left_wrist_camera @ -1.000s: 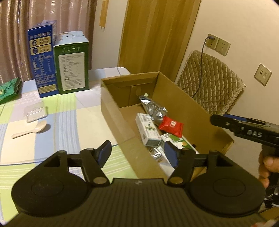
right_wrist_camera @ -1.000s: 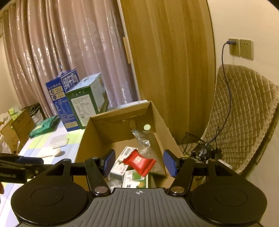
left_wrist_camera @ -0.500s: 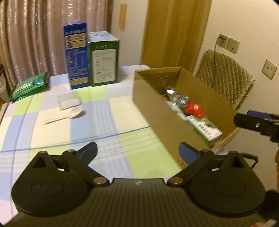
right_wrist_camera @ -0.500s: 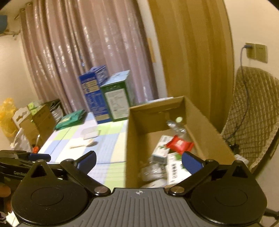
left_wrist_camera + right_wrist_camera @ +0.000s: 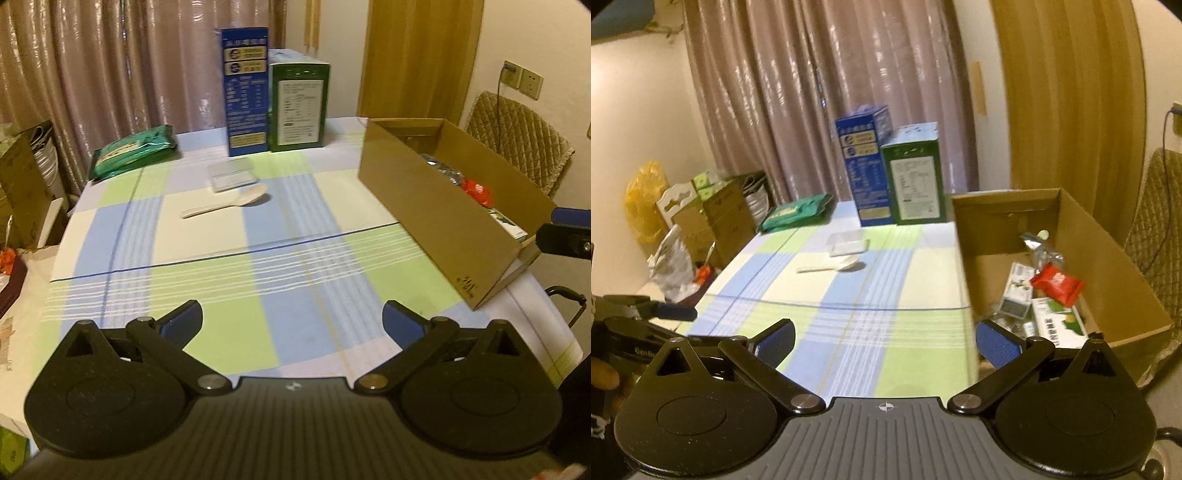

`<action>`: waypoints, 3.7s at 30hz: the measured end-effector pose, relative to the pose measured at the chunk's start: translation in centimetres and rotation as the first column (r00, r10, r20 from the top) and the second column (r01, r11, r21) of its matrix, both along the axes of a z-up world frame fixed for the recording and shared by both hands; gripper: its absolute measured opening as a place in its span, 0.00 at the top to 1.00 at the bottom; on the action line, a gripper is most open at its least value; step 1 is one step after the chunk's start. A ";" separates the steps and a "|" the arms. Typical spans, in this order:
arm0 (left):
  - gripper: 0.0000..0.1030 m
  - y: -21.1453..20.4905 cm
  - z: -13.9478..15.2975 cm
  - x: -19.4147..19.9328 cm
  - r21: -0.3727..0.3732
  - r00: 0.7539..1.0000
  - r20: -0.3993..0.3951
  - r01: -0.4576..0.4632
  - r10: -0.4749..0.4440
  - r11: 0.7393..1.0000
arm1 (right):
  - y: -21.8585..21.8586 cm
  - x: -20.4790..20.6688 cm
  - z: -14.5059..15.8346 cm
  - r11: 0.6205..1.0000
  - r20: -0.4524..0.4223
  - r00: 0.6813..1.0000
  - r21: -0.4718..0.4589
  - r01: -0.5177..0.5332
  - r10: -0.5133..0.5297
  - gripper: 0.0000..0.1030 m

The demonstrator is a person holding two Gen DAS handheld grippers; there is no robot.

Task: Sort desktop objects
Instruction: 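Move both tools back over the white spoon and clear plastic tray, then grasp the white spoon with the left tool while the right tool grasps the clear tray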

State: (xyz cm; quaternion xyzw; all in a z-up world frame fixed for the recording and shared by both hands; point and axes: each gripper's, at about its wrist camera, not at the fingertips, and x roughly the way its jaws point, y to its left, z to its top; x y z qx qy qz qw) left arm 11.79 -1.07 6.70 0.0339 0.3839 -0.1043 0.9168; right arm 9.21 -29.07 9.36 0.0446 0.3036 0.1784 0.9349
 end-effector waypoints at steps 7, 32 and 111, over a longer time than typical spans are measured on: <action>0.01 2.0 0.7 -1.0 0.013 1.000 0.011 0.010 -0.010 1.000 | 2.2 -0.7 0.2 0.997 0.002 0.999 -0.053 -0.047 0.047 0.02; 0.01 2.9 -1.4 8.2 0.225 0.914 0.134 0.349 -0.383 0.910 | 9.8 9.5 -1.0 0.860 0.071 0.910 -0.363 -0.358 0.408 0.02; 0.77 11.4 -12.6 31.7 0.087 0.767 -0.114 0.641 -0.632 0.763 | 23.0 42.5 -19.6 0.773 -0.252 0.843 -0.337 -0.537 0.476 0.34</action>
